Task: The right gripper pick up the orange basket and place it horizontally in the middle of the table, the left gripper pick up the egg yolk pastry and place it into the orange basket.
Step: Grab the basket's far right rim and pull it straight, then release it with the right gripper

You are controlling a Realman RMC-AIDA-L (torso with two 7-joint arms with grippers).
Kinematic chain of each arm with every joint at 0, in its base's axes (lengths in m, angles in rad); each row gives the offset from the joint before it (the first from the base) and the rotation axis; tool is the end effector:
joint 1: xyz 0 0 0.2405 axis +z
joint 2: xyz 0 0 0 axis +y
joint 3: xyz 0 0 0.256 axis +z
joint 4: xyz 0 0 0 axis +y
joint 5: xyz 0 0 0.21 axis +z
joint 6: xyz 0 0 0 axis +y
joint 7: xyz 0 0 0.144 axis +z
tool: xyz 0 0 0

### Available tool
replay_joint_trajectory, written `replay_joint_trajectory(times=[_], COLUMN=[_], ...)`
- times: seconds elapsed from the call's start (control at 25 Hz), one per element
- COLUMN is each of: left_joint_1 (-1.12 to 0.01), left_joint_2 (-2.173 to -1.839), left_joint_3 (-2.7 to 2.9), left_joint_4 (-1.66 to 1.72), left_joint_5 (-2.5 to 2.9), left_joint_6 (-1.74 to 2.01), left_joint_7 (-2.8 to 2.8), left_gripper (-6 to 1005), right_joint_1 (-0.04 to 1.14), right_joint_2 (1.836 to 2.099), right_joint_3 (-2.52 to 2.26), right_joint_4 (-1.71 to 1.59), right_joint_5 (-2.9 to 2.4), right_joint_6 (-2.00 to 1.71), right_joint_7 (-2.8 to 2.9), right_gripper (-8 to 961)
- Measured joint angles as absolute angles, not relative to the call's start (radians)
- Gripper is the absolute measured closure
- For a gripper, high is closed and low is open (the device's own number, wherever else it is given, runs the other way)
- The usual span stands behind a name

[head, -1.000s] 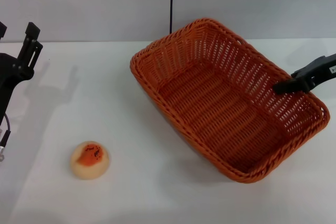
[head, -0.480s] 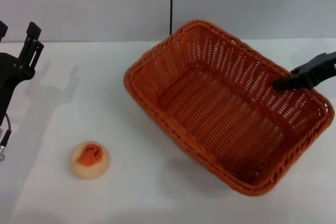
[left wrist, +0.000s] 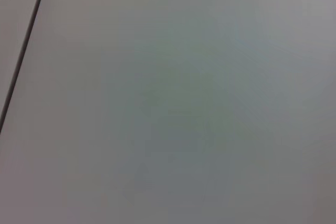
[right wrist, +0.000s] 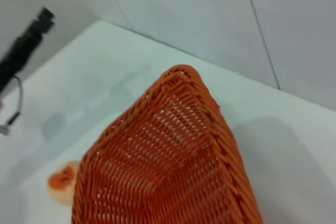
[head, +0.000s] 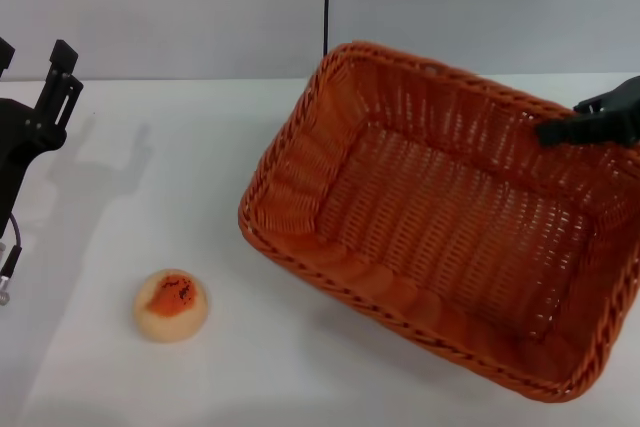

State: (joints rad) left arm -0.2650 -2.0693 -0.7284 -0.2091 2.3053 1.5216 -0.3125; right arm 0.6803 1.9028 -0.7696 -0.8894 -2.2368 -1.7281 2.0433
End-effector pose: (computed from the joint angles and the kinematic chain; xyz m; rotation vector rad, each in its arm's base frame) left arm -0.3197 0.2654 -0.0028 -1.5471 -0.4943 -1.0315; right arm 0.2318 0.3716 0.0840 -2.7844 1.0520 0.2215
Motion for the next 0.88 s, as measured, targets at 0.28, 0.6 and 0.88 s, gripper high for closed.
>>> replay_joint_trajectory(times=[0.28,0.6,0.88], left_joint_1=[-0.265,-0.265,-0.264], left_joint_2=[-2.069,-2.069,-2.069], left_joint_3=[-0.729,-0.726,-0.712], left_joint_4=[-0.209,-0.209,-0.217], left_joint_5=[2.306,2.309,2.311], left_joint_6=[1.517,1.516,1.515], left_joint_7=[-0.313,-0.313,-0.313], left_gripper=[281,281,281], right_joint_1=[0.658,0.671,0.723], right_joint_2=[1.867,1.84,1.835], right_joint_3=[-0.746,-0.705,-0.748], right_joint_4=[-0.893,-0.973,-1.002], right_joint_5=[-2.123,-2.108,-2.157], right_joint_6=[-1.801,-1.943,-2.029], right_joint_7=[2.017,1.935,1.826], right_gripper=[784,785,785])
